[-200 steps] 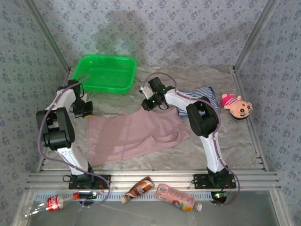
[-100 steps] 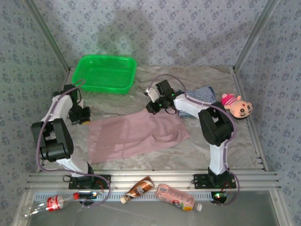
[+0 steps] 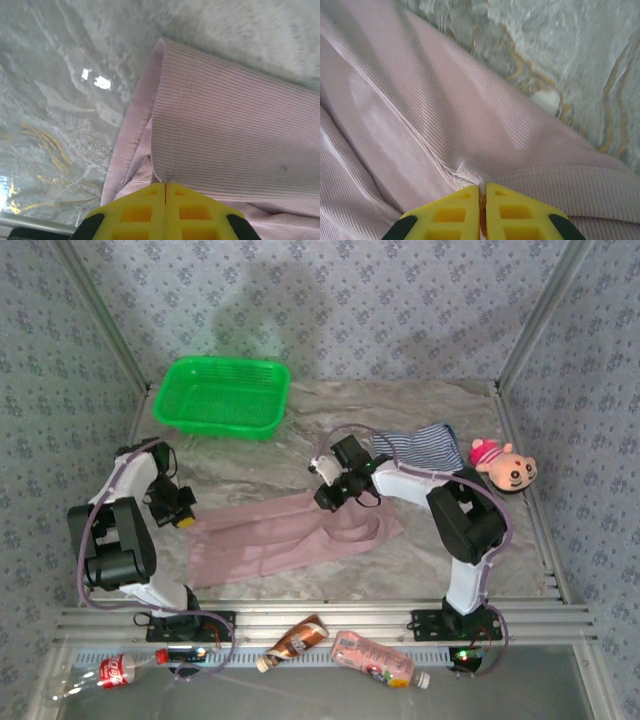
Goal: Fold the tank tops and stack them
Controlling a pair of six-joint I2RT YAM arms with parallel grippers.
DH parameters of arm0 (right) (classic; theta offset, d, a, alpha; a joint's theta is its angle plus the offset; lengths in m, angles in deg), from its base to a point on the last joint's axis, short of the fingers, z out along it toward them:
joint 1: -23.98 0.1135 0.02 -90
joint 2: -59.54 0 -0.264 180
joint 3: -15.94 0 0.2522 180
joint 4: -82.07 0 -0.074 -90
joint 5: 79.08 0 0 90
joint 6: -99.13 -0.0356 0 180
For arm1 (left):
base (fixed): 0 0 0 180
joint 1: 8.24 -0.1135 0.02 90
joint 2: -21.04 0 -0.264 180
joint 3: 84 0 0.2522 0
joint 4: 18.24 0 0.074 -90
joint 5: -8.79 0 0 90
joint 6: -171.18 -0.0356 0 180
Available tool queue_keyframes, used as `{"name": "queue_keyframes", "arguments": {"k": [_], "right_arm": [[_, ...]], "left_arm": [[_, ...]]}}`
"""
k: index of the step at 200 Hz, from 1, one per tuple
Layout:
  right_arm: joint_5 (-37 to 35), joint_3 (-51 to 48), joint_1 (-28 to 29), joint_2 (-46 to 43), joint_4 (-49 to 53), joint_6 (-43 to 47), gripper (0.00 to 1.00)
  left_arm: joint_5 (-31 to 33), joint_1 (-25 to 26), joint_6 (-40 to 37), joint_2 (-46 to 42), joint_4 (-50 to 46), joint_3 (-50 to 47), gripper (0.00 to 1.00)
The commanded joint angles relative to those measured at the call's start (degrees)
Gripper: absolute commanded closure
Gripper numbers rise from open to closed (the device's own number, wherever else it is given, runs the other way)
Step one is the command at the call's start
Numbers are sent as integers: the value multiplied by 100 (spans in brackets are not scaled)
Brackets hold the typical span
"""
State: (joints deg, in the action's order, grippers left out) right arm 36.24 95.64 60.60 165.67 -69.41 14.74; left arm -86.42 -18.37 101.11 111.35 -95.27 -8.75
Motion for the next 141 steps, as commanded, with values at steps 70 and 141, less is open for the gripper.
{"name": "queue_keyframes", "arguments": {"k": [70,141], "right_arm": [[-10,-671,197,-253,13,-227,89],[17,-330,-361,-628,570,-436,59]], "left_arm": [[398,-68,832,-95,69,-601,100],[302,-39,807,209,147,-723,84]]}}
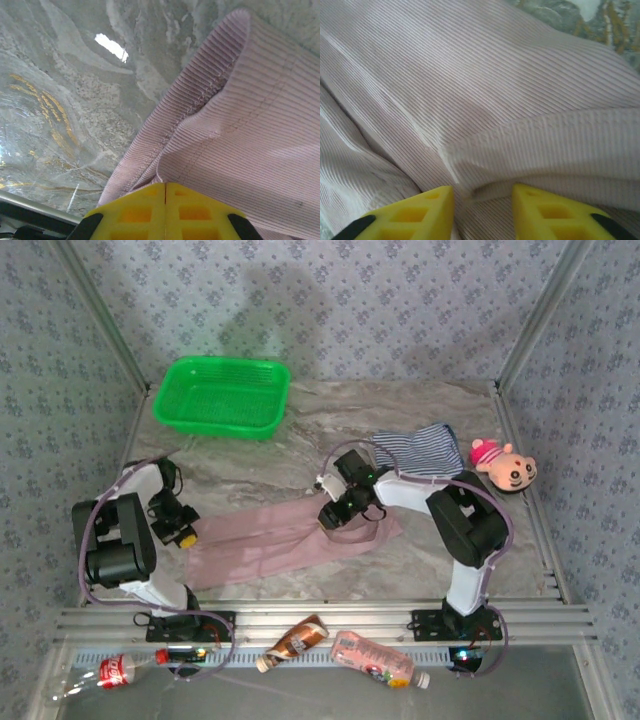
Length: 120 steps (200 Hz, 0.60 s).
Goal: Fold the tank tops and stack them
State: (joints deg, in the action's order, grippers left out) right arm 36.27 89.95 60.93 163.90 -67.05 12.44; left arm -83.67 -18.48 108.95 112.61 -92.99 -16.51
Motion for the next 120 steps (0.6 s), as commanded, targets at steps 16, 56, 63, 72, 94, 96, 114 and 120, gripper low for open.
{"name": "queue_keyframes", "arguments": {"k": [16,56,63,72,94,96,114,120], "right_arm": [[-117,310,-664,-659,430,-402,56],[-958,963,-1200,-660,1084,-1308,49],[-1034,1092,-1246,-601,1179,-1451,49],[-1125,1239,-1276,-494,1329,-1636,48],[-1278,1533,-1266,-203,1496,-1993,48],[-1284,1529,-1251,-194,1491,-2026,48],[-1317,1441,-1178,-72,1424,-2453,48],[-1357,1416,-1152,-36,1392,-2553,47]], "left_arm": [[9,-13,25,-19,-180,123,76],[-9,138,135,-306,-477,614,62],[-29,253,157,-297,-469,741,61],[-94,390,174,-212,-429,886,59],[-418,697,218,155,-95,1037,59],[-425,725,220,198,-70,1048,59],[-507,857,170,613,185,1126,59],[-540,871,163,731,270,1147,59]]}}
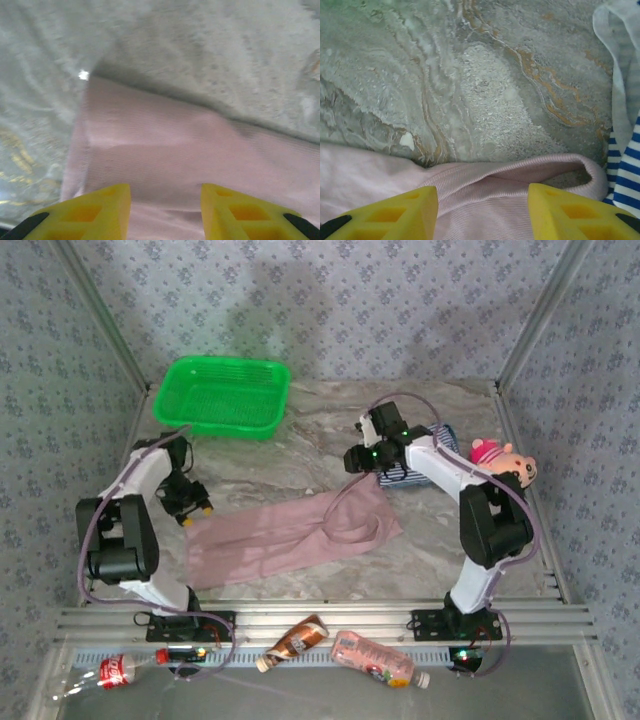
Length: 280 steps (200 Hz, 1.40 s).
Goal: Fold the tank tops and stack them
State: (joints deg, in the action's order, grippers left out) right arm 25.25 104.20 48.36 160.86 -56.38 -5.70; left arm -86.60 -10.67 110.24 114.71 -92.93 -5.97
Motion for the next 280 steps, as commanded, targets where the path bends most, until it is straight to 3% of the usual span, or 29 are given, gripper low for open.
{"name": "queue_keyframes", "arguments": {"k": [1,37,84,149,210,245,280], "right_arm": [[-268,-16,108,276,320,-753,48],[-521,35,155,551,42,-1193,47],[-1043,-70,295,364,512,-1574,47],[-1084,-568,48,540,133,-1629,51],[-1098,-813,9,460,-105,-1707,65],[-956,-939,116,42,-431,-1708,63],[-758,-734,435,464,-640,-1852,64]], "left_arm": [[-254,92,32,539,278,94,59],[-244,135,-80,889,445,-3,59],[65,63,-205,822,422,-407,59],[117,-223,-363,811,477,-654,59],[240,-355,-445,630,398,-874,60],[341,-658,-302,367,383,-1210,59],[197,-829,-269,300,403,-1391,59]]}}
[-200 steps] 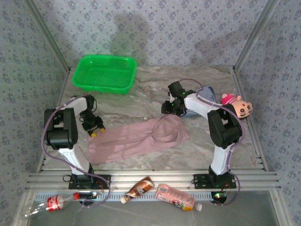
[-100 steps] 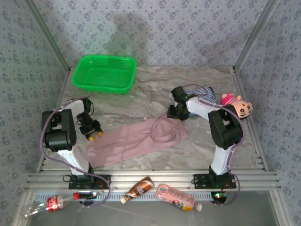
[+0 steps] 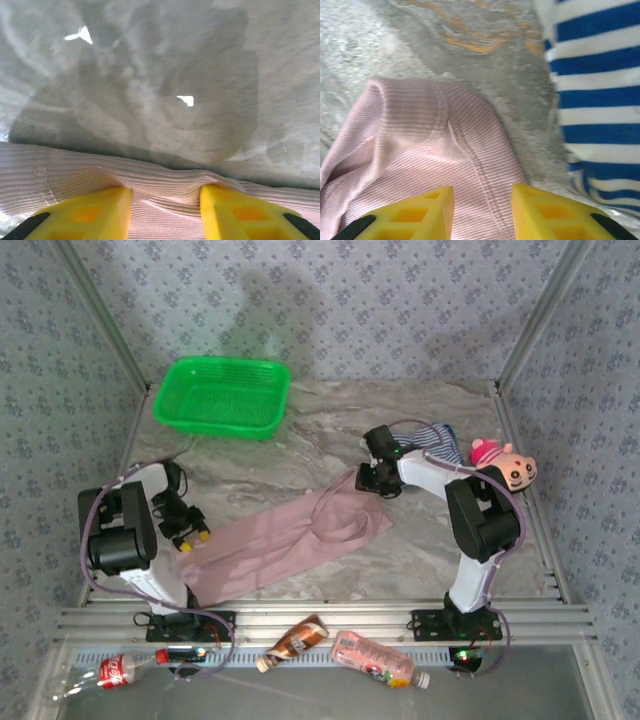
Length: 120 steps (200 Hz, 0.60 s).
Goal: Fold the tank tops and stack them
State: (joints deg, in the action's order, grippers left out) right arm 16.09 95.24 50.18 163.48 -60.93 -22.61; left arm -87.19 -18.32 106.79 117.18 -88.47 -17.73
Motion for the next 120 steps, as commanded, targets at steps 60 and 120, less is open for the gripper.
{"name": "queue_keyframes", "arguments": {"k": [60,120], "right_arm": [[-335,1245,335,1325,280,491,67],[-346,3446,250,2776,743,1299,69]], "left_arm": [[-8,-81,345,-30,-14,-371,59],[-507,-21,817,-259,135,-798,59]]}}
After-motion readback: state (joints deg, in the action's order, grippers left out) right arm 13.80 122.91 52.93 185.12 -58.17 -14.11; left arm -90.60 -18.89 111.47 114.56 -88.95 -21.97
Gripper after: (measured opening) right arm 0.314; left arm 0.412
